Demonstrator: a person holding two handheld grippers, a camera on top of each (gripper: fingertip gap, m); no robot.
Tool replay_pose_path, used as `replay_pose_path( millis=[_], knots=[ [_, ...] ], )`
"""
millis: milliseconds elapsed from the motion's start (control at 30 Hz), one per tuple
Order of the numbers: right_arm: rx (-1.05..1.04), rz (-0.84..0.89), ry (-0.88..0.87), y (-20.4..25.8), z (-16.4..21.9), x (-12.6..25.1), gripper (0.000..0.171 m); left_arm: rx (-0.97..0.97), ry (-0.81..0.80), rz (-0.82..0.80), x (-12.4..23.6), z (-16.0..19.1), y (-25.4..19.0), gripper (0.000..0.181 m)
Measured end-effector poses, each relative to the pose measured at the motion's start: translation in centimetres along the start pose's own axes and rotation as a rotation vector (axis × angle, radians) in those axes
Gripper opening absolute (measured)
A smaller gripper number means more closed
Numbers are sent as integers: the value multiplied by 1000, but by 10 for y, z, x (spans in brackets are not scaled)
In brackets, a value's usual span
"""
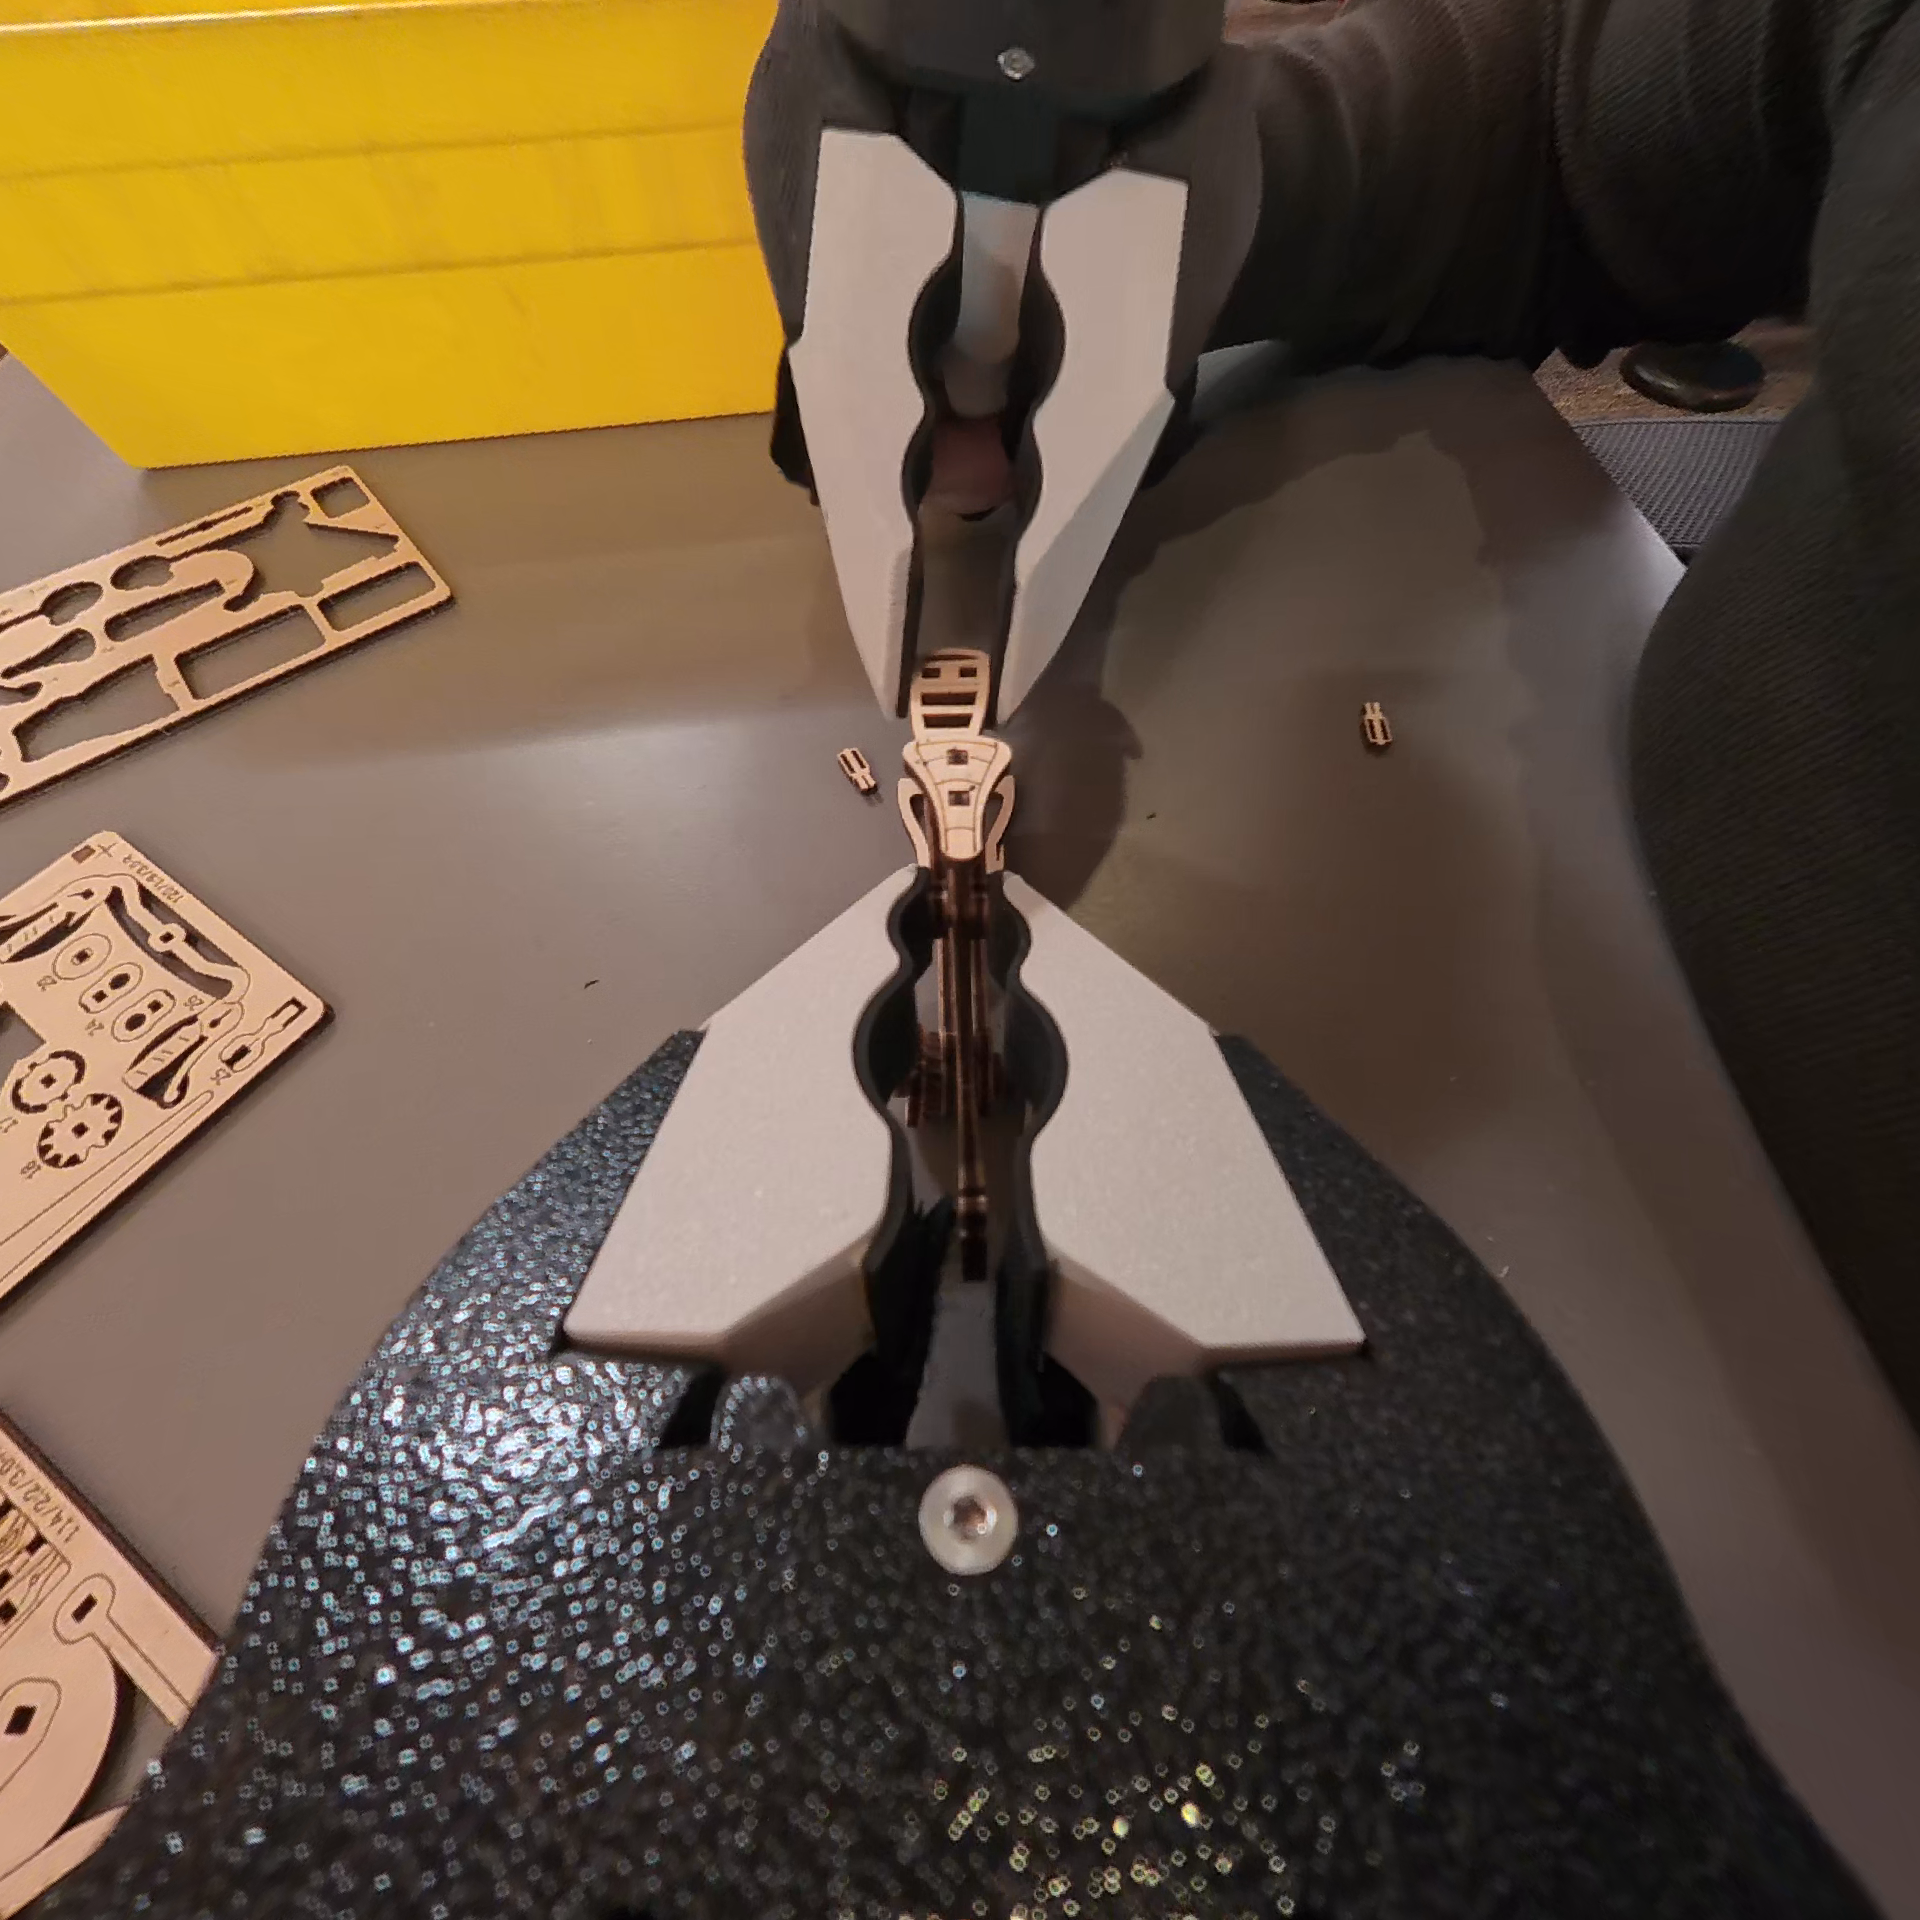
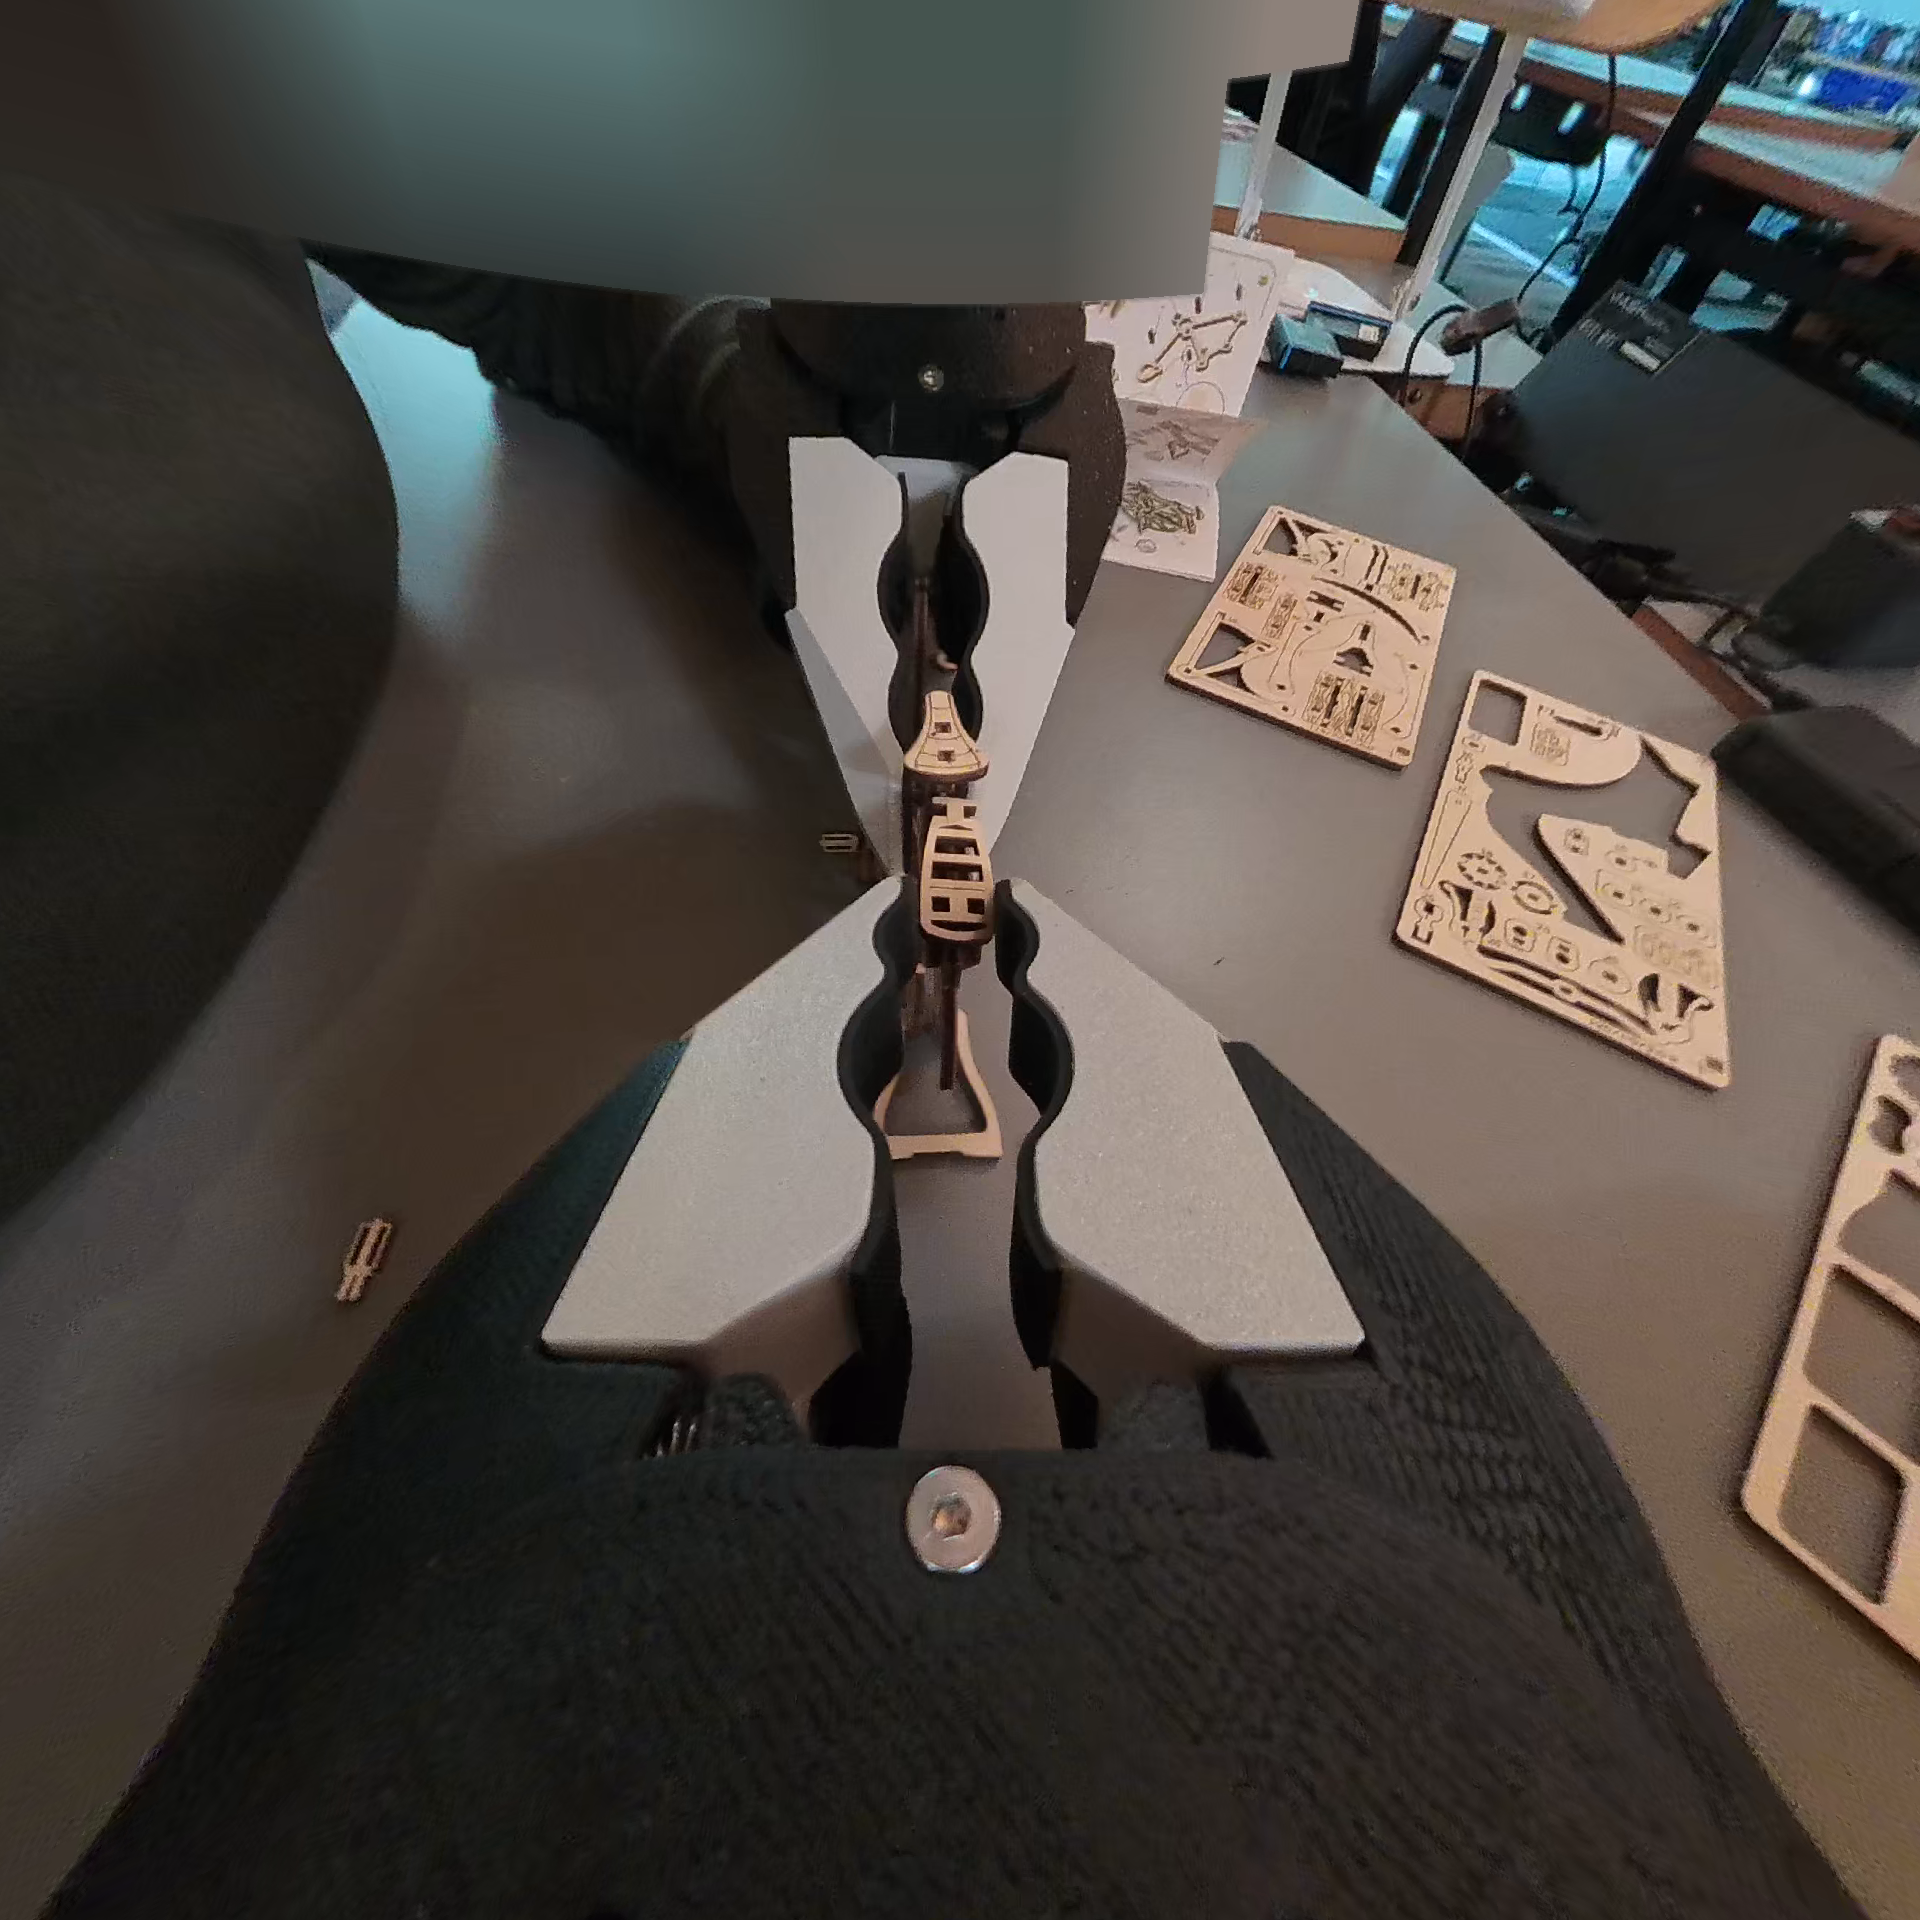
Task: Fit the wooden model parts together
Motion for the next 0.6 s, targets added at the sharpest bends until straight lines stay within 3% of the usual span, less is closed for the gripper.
replay_pose_path(
  millis=[500, 600],
  knots=[
    [76, 18, 2, 2, 1, 0, 12, 11, -10, 2, 0, 1, 0, 7],
    [8, 3, 1, 0, 0, 0, 12, 16, -13, 3, 0, 1, 0, 7]
  ],
)
Point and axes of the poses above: each gripper's, where its closed fingertips meet, x back along the fingers, z out of its underside, y = z × x across the jaws, the point moved 7 cm from there along x, back along the fingers, and after that the axes turned 5 degrees about -z, right-handed, at the moved point
